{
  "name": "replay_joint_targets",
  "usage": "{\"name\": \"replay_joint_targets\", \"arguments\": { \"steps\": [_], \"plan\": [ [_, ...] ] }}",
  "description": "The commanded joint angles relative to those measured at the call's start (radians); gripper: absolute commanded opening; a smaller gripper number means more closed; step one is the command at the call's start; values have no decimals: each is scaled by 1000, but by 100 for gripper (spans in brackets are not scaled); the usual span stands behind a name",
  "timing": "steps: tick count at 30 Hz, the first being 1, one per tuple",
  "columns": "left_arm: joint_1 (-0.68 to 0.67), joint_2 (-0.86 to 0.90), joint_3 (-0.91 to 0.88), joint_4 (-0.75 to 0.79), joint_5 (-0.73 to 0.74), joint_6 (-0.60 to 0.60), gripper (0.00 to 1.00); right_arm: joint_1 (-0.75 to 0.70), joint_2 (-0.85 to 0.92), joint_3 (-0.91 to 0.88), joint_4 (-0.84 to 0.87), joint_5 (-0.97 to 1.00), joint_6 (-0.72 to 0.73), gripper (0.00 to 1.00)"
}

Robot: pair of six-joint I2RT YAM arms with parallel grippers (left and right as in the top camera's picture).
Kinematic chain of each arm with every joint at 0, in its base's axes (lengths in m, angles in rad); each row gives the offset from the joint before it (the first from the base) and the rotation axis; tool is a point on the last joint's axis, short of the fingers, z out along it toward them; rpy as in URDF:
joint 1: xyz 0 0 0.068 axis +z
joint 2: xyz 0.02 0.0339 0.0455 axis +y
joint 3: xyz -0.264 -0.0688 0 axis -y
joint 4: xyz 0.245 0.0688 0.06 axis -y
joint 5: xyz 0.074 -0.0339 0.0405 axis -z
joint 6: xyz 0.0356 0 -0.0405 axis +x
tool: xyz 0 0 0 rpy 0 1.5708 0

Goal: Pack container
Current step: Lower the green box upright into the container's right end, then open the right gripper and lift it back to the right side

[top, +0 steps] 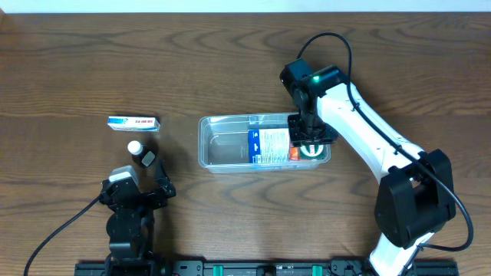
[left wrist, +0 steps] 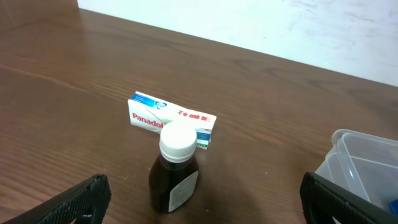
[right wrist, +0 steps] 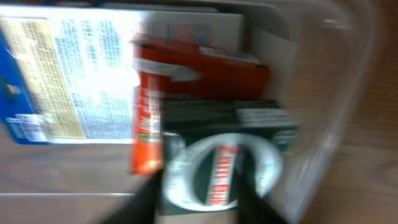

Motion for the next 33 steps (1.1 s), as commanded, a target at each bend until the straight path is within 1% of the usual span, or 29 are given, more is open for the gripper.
{"name": "replay_joint_targets", "arguments": {
  "steps": [1,11,14,22,29,31,33],
  "plan": [
    [6,-6,-15,-29,-1,-2,98,8,-18,2,2,14,2,14],
    [6,-6,-15,-29,-1,-2,98,8,-18,0,40,14,2,15],
    [6,-6,-15,-29,-1,-2,98,8,-18,-1,49,15,2,11],
    [6,-6,-15,-29,-1,-2,98,8,-17,-5,51,19,-14,11],
    [5,-6,-15,-29,-1,-2,98,8,-17,-64,89,27,-18,16],
    [5,-6,-15,-29,-1,-2,98,8,-17,-75,97,26,-18,16],
    [6,-6,-15,-29,-1,-2,98,8,-19,-72,100,23,-27,13]
  ]
}}
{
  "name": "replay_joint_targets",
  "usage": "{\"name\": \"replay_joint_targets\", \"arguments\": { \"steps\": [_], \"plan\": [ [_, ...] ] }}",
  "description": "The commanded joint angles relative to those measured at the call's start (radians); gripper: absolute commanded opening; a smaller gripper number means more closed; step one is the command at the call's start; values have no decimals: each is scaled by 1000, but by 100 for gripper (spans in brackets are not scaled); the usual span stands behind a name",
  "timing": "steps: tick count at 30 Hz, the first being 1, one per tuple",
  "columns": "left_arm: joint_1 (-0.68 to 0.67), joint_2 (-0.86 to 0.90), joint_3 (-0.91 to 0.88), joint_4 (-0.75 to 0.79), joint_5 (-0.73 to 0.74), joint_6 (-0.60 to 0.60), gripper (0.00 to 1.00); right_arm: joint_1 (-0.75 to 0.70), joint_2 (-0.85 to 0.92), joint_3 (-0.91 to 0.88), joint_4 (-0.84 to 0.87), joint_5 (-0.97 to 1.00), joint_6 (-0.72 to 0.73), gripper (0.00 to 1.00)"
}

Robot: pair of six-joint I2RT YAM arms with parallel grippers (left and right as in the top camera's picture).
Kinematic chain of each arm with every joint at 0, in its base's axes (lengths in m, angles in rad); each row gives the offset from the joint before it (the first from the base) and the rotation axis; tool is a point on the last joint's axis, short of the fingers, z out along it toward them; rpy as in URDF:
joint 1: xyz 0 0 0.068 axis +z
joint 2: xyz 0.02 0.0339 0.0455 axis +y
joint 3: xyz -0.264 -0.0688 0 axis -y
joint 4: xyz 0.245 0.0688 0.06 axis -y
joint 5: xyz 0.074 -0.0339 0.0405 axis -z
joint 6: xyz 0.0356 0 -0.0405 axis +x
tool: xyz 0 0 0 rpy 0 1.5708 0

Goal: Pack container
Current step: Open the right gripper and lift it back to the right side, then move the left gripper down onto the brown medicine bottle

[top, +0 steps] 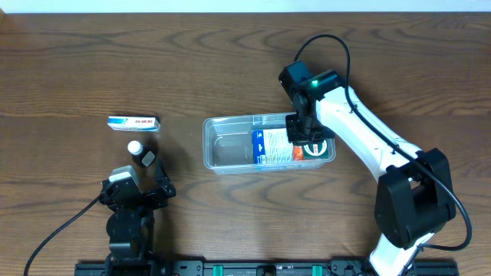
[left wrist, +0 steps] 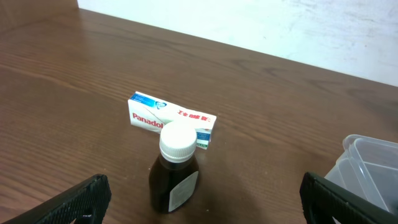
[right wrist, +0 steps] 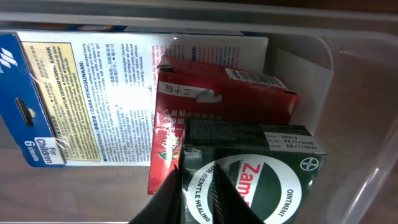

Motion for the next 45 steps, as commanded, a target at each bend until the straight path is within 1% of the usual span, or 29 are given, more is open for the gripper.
{"name": "replay_joint_targets", "arguments": {
  "steps": [1,6,9,13,15,16,17,18,20,21,23,24,26,28,31,34,40,45],
  "plan": [
    [6,-6,-15,-29,-1,-2,98,6,-19,-16,0,10,-21,13],
    [6,-6,-15,-29,-1,-2,98,6,-42,58,-24,10,-51,17],
    [6,-6,-15,-29,-1,-2,98,5,-72,153,-73,11,-69,20],
    [6,-6,-15,-29,-1,-2,98,5,-116,258,-119,11,-106,36],
    [6,-6,-15,-29,-1,-2,98,2,-142,293,-125,14,-128,45],
    [6,-6,-15,-29,-1,-2,98,-5,-155,300,-120,15,-139,53],
    [6,-6,-15,-29,-1,-2,98,-13,-166,302,-112,15,-148,59],
    [5,-6,-15,-29,-1,-2,98,-24,-175,302,-104,16,-153,61],
    [5,-6,-15,-29,-1,-2,98,-67,-186,302,-89,15,-154,68],
    [6,-6,-15,-29,-1,-2,98,-92,-187,302,-87,14,-159,73],
    [5,-6,-15,-29,-1,-2,98,-158,-186,301,-88,14,-161,85],
    [5,-6,-15,-29,-1,-2,98,-182,-186,301,-89,14,-161,88],
    [5,-6,-15,-5,-1,-2,98,-251,-186,301,-90,14,-161,98],
    [5,-6,-15,25,-1,-2,98,-321,-186,301,-89,13,-161,99],
    [6,-6,-15,21,-1,-2,98,-408,-186,301,-92,1,-161,99],
    [5,-6,-15,14,0,-3,98,-465,-186,301,-98,-25,-159,99],
    [5,-6,-11,20,34,-48,98,-493,-186,301,-101,-30,-160,99],
    [6,21,79,5,28,-43,98,-493,-186,301,-101,-30,-160,99]
  ]
}}
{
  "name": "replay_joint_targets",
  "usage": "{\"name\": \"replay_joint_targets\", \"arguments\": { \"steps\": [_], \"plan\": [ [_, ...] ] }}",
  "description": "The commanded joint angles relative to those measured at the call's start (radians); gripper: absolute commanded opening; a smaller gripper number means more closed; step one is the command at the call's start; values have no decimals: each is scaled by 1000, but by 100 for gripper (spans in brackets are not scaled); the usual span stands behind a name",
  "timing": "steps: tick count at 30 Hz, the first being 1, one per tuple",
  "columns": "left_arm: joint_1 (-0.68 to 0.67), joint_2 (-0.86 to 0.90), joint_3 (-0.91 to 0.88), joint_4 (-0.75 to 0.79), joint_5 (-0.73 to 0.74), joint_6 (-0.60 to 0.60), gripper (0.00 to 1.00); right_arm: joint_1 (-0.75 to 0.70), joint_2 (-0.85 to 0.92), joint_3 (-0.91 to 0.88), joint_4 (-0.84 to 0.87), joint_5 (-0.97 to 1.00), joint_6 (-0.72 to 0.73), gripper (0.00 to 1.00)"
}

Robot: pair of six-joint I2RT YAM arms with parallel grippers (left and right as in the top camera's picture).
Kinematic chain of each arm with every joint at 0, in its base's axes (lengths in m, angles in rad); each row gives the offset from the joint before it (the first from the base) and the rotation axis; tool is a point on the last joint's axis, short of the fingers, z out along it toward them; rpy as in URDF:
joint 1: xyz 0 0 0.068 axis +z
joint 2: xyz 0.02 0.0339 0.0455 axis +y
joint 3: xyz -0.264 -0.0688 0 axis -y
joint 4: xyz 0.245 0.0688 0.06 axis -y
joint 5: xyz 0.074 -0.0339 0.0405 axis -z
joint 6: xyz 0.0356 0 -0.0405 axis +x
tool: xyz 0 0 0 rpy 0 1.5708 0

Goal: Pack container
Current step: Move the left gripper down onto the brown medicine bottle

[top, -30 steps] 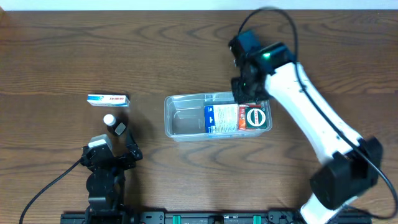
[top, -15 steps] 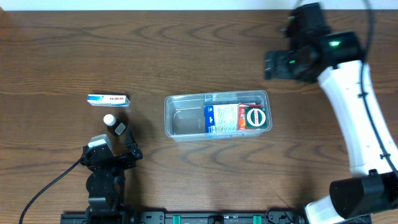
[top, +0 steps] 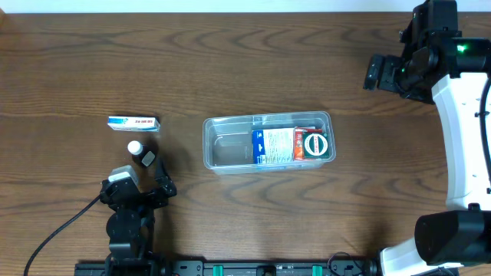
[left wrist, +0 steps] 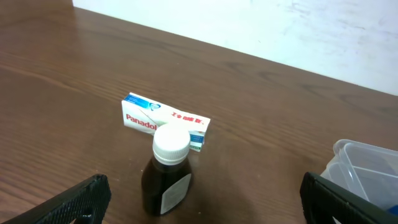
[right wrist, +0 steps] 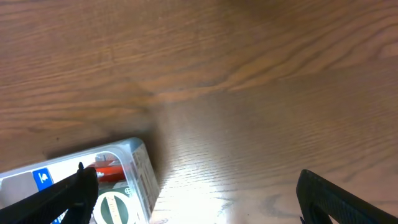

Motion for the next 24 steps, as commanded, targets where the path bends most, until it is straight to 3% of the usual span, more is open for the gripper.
{"name": "replay_joint_targets", "arguments": {
  "steps": [1,16,21,24],
  "plan": [
    [6,42,103,-21,3,-13,98,-3,2,6,-3,-7,-5,99],
    [6,839,811,-516,2,84,98,-3,2,6,-3,-7,-5,99],
    [6,980,842,-522,2,217,98,-3,2,6,-3,-7,-5,99],
    [6,1072,842,-482,8,229,98,-3,2,6,-3,-7,-5,99]
  ]
}}
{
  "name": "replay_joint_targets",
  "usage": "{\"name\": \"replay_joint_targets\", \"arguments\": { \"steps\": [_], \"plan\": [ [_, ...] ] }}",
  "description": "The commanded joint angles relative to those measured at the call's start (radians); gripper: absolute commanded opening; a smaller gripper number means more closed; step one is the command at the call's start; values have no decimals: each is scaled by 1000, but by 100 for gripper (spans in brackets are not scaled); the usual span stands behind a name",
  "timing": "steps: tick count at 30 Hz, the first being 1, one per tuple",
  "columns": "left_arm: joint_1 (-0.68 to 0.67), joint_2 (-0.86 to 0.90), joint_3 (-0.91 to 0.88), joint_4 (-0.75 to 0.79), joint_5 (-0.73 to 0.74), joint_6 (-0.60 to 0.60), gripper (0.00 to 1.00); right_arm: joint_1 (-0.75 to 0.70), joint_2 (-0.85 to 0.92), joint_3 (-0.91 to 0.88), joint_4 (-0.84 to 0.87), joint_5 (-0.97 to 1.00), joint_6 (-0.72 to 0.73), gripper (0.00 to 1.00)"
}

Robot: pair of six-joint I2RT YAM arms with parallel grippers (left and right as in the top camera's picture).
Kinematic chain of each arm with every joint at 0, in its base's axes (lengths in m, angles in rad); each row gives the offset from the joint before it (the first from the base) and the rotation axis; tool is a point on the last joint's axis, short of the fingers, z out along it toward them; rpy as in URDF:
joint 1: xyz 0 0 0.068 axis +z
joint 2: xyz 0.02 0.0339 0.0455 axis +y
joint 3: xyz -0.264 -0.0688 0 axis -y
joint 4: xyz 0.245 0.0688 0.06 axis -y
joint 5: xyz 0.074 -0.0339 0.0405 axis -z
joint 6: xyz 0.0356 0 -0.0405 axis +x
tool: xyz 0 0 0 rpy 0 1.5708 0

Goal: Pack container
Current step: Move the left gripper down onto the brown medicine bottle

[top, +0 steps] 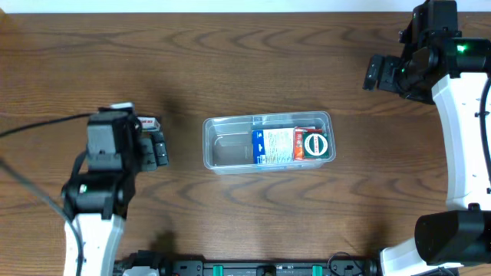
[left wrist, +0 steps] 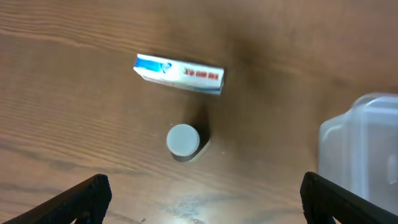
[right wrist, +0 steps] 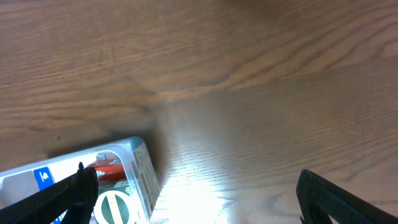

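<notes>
The clear plastic container (top: 230, 146) lies mid-table; its right half holds a blue-and-white card pack (top: 270, 146), a red box (top: 295, 136) and a green round-labelled box (top: 316, 144). My left gripper (top: 159, 149) hovers open over the left items. In the left wrist view (left wrist: 202, 208) it looks straight down on the Panadol box (left wrist: 179, 73) and the white-capped brown bottle (left wrist: 183, 140) standing just below it. My right gripper (top: 383, 67) is open and empty at the far right, away from the container (right wrist: 134, 177).
In the overhead view the left arm covers the bottle and most of the Panadol box (top: 148, 122). The container's left half holds nothing. Bare wooden tabletop (top: 230, 61) lies all around it. The right arm's base stands at the front right.
My left arm has moved from the table's near edge to above the bottle and Panadol box, now looking straight down on them. The right arm and the container have not moved.
My right gripper was down in the container's right end at the green box. Then the container sat slightly further right with the gripper still at the box. Later the gripper was open at the far right, the box left inside. Now the left arm is over the bottle.
</notes>
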Motion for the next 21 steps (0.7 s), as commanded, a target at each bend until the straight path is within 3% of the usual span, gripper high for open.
{"name": "replay_joint_targets", "arguments": {
  "steps": [1,8,21],
  "plan": [
    [6,89,11,26,11,65,98,-3,2,7,-1,-4,-5,99],
    [6,244,11,44,10,47,98,-3,2,7,-1,-4,-5,99],
    [105,317,10,46,10,9,98,-3,2,7,-1,-4,-5,99]
  ]
}}
